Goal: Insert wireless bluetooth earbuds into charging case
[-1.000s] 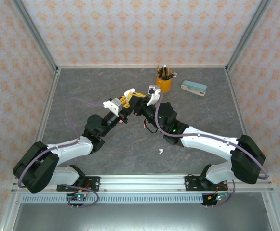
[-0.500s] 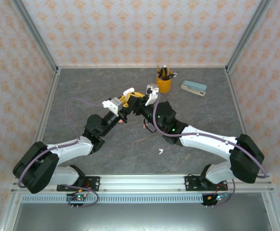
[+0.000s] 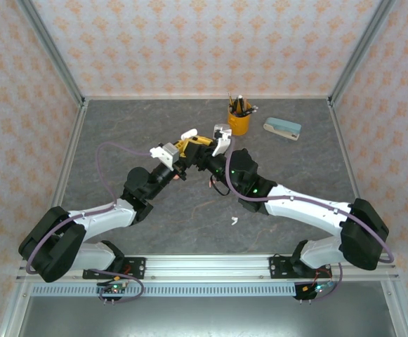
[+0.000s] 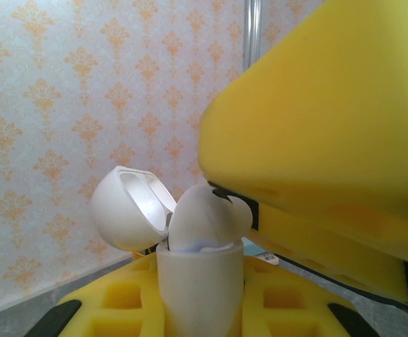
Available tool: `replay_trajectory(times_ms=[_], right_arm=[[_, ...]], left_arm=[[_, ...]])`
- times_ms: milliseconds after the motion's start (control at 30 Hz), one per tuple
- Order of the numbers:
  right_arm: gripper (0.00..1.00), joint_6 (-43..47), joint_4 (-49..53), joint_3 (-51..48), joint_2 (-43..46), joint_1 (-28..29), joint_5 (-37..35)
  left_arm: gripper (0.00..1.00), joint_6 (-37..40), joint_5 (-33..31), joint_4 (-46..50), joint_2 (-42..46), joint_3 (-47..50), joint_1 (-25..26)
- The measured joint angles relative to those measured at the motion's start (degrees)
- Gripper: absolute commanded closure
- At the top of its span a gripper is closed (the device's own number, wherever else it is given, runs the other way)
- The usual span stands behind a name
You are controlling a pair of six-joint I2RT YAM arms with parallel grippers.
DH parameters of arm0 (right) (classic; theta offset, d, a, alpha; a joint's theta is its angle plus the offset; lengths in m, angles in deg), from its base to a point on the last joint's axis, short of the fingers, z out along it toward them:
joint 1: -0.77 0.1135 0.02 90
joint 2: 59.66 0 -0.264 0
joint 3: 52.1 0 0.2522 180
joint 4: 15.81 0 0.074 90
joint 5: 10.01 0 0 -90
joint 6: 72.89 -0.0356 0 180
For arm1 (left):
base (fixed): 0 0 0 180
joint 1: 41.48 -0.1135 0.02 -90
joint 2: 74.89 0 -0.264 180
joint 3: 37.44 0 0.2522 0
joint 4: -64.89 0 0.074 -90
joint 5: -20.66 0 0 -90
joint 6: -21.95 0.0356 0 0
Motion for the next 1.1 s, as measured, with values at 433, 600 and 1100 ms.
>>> replay_trajectory(times_ms=[433,600,1100], right_arm=[[0.28,-1.40,4.57,0.00,2.47,0.17,-1.97],[0.25,-1.68,9.42,0.74,4.11,-0.15,-2.82],[0.25,-8.26,32.44,7.76,17.64,-0.50,-4.94]], left_arm=[[1.00,-0.04,0.17,0.17,0.17,0.00,0.00],[1.00,-0.04,0.20,-0.55,1.70,0.00,0.11],[1.00,0.20,2.36,-0.37,5.60,4.17,0.26]])
